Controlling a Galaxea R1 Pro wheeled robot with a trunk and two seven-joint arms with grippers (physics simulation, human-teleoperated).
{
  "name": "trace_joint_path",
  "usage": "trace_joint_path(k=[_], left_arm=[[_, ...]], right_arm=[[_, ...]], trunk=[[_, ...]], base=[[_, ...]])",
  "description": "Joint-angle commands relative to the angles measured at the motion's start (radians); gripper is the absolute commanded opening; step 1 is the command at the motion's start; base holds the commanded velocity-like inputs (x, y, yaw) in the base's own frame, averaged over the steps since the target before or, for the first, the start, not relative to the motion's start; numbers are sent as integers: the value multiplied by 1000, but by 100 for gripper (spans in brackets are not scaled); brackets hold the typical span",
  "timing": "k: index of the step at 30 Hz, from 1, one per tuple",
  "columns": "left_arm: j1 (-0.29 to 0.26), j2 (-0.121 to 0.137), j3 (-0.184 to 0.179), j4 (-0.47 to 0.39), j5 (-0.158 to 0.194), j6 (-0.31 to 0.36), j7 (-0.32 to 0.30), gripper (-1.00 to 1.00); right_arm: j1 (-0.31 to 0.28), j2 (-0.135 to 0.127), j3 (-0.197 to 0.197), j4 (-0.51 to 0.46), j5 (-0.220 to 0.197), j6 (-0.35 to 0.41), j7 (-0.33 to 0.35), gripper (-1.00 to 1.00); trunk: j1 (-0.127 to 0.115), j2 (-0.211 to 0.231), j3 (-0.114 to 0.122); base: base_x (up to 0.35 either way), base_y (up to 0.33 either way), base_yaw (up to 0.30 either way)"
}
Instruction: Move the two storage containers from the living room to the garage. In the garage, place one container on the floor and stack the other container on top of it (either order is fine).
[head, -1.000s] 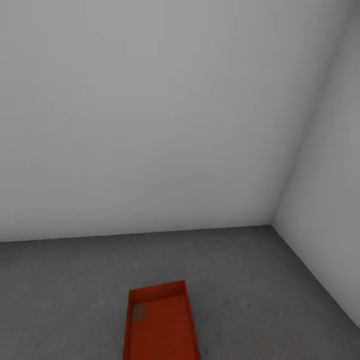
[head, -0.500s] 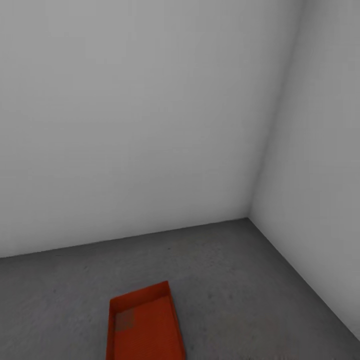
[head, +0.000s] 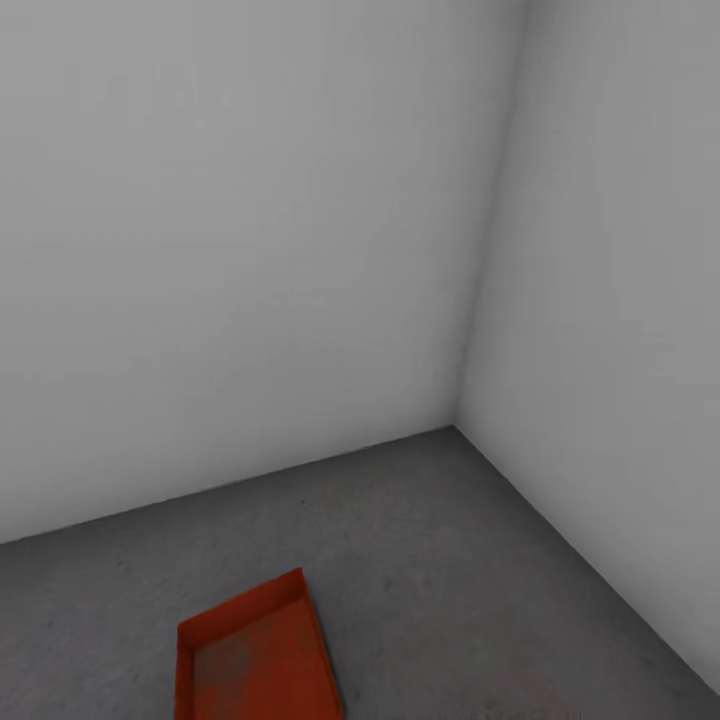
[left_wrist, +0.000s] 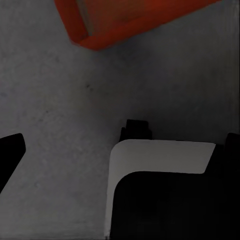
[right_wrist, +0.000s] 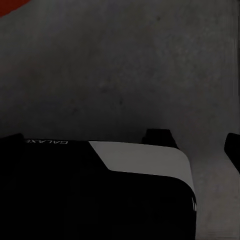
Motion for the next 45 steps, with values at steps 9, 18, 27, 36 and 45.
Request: trace_joint_path(k=[9, 18, 27, 36, 45], left_arm=[[18, 6, -1, 0, 12, 1, -103, 100], [18, 6, -2, -2, 9, 1, -106, 100], [18, 2, -2, -5, 5, 1, -106, 100], [18, 4, -3, -5, 2, 1, -106, 100], [18, 3, -3, -5, 3, 1, -106, 100]], right_arm=[[-1, 0, 8, 3, -9, -5, 0, 100], [12, -5, 7, 4, -9, 3, 1, 100], [72, -12, 7, 4, -7, 2, 3, 100], [75, -16, 7, 4, -7, 0, 1, 100], [77, -19, 7, 3, -3, 4, -1, 100]], trunk=[[0, -1, -1], [0, -1, -1], [0, -1, -1], [0, -1, -1], [0, -1, 0]], base=[[0, 0, -294], [0, 0, -294], [0, 0, -294], [0, 0, -286], [0, 0, -84]])
